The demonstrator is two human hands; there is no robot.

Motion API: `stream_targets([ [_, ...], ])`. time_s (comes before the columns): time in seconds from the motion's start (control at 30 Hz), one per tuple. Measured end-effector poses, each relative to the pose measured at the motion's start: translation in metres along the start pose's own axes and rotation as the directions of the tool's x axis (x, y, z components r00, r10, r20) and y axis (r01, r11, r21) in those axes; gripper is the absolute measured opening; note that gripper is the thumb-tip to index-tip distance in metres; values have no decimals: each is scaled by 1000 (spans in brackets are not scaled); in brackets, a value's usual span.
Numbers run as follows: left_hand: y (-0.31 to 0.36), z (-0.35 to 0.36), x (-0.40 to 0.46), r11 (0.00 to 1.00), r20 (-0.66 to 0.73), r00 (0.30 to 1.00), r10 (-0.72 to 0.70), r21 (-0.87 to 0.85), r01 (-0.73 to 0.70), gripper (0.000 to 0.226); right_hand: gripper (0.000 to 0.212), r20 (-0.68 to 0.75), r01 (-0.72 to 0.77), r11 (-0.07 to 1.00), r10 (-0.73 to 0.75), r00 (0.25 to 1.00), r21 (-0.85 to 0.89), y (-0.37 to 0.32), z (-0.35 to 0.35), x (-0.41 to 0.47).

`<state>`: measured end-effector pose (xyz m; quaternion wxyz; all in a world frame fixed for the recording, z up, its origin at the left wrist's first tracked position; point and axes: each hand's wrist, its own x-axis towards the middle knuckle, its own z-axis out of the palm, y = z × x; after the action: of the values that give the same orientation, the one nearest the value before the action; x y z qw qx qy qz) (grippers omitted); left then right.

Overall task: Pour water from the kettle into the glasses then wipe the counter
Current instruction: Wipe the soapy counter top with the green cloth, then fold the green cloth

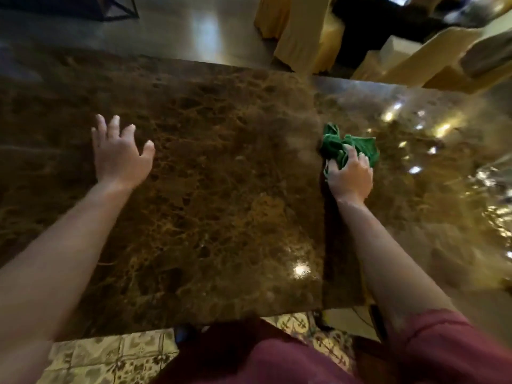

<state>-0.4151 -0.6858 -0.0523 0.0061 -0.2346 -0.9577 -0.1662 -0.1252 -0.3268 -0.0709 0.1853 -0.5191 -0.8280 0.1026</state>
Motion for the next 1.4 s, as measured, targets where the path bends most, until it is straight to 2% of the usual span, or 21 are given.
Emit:
stream_targets([
  [0.1,38,13,-18,985,8,987,158,-78,-157,55,58,9,-36,998,35,999,44,44,-30,-52],
  [0.2,75,25,-32,970,90,970,227,-109,-217,57,57,20,-32,998,31,999,61,74,-54,-111],
  [0.3,102,28,-43,950,86,952,294,-132,-282,58,52,22,-37,992,34,999,120,91,-73,-164],
  [0.43,137,21,-69,895,53,910,412,-210,-393,54,51,43,46,949,-63,997,313,99,-98,-205],
  [0.53,174,14,-97,825,89,862,499,-351,-442,50,42,137,52,849,-145,980,526,84,-122,-211],
  [0.6,200,10,-117,778,142,827,544,-454,-434,48,40,190,20,763,-186,964,646,73,-135,-205],
  [0.73,232,-7,-148,670,222,756,616,-652,-354,44,41,199,6,662,-234,952,749,67,-157,-183],
  [0.83,247,-26,-172,569,329,622,711,-788,-234,49,39,214,-19,585,-267,940,811,64,-170,-170],
  [0.9,256,-33,-188,523,338,588,735,-834,-174,55,34,219,-23,547,-295,930,837,60,-177,-166],
  [0.97,263,-37,-198,475,243,640,729,-852,-219,52,29,239,-46,506,-324,915,861,59,-183,-166],
  [1.07,264,-48,-202,374,119,725,678,-905,-201,24,32,283,-132,394,-353,892,909,55,-194,-169],
  [1.13,264,-57,-204,325,63,758,649,-924,-202,13,35,282,-146,383,-329,901,912,53,-204,-171],
  [1.27,270,-80,-210,207,-60,814,578,-954,-218,10,32,257,-159,455,-163,952,876,53,-210,-176],
  [1.33,277,-92,-212,144,-85,850,520,-972,-186,11,38,307,-253,434,-57,950,864,55,-211,-178],
  [1.4,282,-103,-214,111,-71,863,500,-983,-146,15,39,345,-304,411,-27,938,859,56,-214,-186],
])
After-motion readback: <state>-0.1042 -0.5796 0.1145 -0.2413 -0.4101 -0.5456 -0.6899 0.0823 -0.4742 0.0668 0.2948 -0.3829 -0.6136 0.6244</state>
